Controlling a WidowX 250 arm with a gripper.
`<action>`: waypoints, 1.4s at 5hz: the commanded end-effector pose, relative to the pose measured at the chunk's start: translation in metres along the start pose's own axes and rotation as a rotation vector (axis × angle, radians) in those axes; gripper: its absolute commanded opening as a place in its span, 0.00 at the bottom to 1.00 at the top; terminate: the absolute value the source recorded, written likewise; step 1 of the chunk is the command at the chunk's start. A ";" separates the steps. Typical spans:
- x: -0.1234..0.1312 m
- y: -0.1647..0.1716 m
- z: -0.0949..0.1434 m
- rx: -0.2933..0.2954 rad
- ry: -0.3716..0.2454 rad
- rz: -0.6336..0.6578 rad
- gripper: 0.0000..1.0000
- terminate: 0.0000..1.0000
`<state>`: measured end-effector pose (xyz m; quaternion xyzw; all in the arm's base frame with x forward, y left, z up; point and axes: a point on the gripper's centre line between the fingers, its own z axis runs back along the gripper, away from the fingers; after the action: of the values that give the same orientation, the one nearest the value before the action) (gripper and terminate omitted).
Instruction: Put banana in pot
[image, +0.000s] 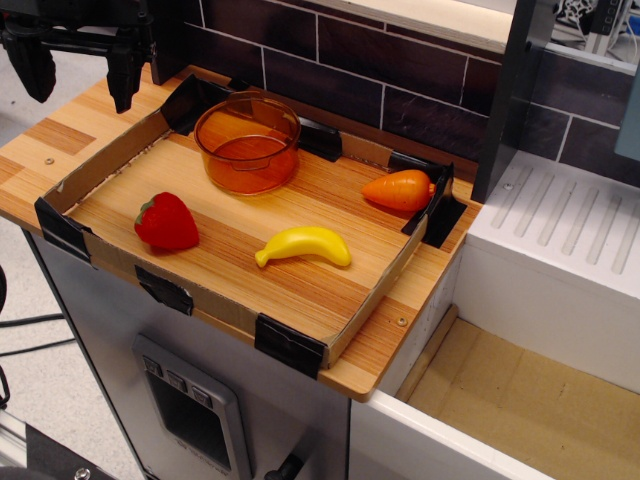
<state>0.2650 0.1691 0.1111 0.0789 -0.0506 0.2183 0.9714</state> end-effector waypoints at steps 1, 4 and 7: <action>0.000 0.000 0.000 0.000 0.000 0.000 1.00 0.00; 0.002 -0.038 0.014 -0.009 -0.070 0.613 1.00 0.00; -0.023 -0.103 0.006 -0.086 0.065 0.900 1.00 0.00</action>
<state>0.2806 0.0600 0.0824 0.0134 -0.0353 0.6158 0.7870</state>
